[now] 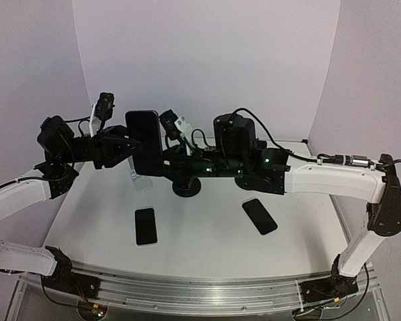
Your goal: Place the phone on the phone stand
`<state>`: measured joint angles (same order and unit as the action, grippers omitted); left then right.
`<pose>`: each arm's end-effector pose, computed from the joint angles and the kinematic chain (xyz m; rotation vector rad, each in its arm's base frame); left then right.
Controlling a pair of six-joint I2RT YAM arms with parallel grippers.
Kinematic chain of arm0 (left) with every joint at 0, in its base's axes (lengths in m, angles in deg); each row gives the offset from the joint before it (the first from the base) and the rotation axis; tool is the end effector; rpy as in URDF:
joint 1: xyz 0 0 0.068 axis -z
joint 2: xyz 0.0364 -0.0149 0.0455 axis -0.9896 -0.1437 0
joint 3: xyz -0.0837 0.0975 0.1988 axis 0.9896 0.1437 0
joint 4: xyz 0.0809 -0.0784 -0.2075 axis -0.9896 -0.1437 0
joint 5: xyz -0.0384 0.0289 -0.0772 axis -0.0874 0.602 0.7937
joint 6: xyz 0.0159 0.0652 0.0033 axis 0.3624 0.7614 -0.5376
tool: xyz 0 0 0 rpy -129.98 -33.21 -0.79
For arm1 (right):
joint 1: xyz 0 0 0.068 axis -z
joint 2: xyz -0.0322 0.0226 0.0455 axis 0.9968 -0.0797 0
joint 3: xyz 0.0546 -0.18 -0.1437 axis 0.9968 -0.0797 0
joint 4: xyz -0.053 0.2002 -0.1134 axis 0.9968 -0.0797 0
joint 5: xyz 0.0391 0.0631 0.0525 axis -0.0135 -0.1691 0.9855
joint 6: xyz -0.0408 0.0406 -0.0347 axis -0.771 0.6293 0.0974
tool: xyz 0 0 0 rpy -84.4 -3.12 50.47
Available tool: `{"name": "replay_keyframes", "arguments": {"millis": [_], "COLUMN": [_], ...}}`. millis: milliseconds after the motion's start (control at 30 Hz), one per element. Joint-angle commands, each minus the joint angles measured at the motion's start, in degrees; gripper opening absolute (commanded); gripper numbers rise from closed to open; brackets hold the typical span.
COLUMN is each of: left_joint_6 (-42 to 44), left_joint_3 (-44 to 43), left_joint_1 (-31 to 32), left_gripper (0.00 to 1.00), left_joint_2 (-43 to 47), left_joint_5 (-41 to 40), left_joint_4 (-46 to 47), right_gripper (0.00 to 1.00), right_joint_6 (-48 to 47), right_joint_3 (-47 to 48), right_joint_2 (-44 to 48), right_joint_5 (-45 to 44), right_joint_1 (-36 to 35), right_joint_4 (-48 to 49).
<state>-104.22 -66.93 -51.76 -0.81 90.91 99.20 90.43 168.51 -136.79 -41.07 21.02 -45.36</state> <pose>0.1761 -0.1567 0.3495 1.0269 1.2163 -1.5506 0.1615 0.3669 0.3359 -1.0360 1.4239 1.1095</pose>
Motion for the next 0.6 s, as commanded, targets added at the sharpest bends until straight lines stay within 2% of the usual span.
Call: {"name": "replay_keyframes", "arguments": {"millis": [0, 200, 267, 367, 400, 567], "left_joint_6": [-5.53, -5.95, -5.57, -4.65, -4.04, -1.73], "left_joint_3": [-2.91, -4.17, -4.7, -4.98, -5.04, -5.46], "left_joint_1": [0.37, 0.59, 0.62, 0.62, 0.6, 0.61], "left_gripper": [0.41, 0.29, 0.21, 0.03, 0.0, 0.0], "left_joint_2": [-0.74, -1.36, -1.59, -1.81, -1.8, -1.6], "left_joint_5": [-1.43, -0.78, -0.43, 0.19, 0.17, 0.27], "left_joint_4": [9.27, 9.05, 6.69, 4.32, 3.88, 0.12], "right_gripper": [0.0, 0.0, 0.0, 0.0, 0.0, 0.0], "right_joint_6": [-1.0, -0.77, -0.56, -0.4, -0.34, 0.2], "right_joint_3": [4.26, 4.67, 4.6, 4.9, 4.97, 5.3], "right_joint_2": [-1.68, -1.99, -1.84, -1.95, -2.13, -2.48], "right_joint_5": [4.81, 6.29, 6.29, 6.52, 6.69, 5.39], "right_joint_1": [0.16, 0.72, 0.87, 0.92, 0.91, 1.39], "right_joint_4": [6.12, 6.22, 6.16, 6.13, 6.13, 6.22]}}
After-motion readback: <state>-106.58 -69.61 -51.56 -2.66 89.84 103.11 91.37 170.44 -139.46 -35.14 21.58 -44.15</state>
